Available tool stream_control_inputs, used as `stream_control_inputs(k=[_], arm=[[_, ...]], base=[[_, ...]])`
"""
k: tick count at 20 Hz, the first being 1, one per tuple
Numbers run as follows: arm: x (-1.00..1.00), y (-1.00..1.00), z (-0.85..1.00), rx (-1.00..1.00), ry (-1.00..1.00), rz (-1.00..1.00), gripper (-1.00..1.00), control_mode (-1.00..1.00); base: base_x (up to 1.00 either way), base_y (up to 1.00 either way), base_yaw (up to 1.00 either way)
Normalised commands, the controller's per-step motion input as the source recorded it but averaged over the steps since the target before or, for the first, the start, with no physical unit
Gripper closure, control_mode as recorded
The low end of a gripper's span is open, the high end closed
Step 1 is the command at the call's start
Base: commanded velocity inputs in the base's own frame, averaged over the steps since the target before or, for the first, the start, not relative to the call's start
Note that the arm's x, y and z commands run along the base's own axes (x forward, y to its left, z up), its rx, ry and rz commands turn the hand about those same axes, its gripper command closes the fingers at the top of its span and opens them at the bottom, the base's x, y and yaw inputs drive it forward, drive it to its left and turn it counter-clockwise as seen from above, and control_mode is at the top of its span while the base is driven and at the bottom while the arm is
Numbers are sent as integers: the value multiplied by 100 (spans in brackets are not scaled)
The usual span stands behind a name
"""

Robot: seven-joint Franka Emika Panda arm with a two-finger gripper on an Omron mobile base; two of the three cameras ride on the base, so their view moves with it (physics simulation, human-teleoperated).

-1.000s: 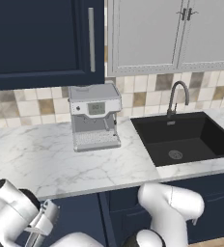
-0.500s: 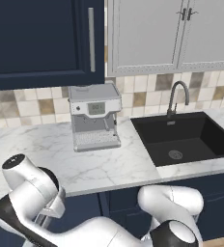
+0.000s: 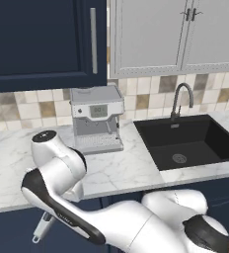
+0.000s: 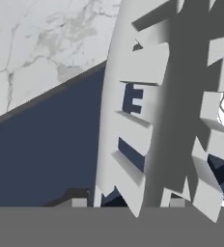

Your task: Take the tongs from the drawer on the left and place them on the dining counter next to the tray containing the hot dog.

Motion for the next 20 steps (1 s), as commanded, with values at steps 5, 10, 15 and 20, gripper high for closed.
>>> stream_control_inputs(k=[5,10,15,20], arm=[[35,-51,17,0,-14,5,100,-100],[34,-64,34,4,-8,8,100,-100],[26,-58,49,10,0,4,100,-100],[31,-62,37,9,0,1,100,-100]], base=[[0,0,0],[0,0,0],[0,0,0],[0,0,0]])
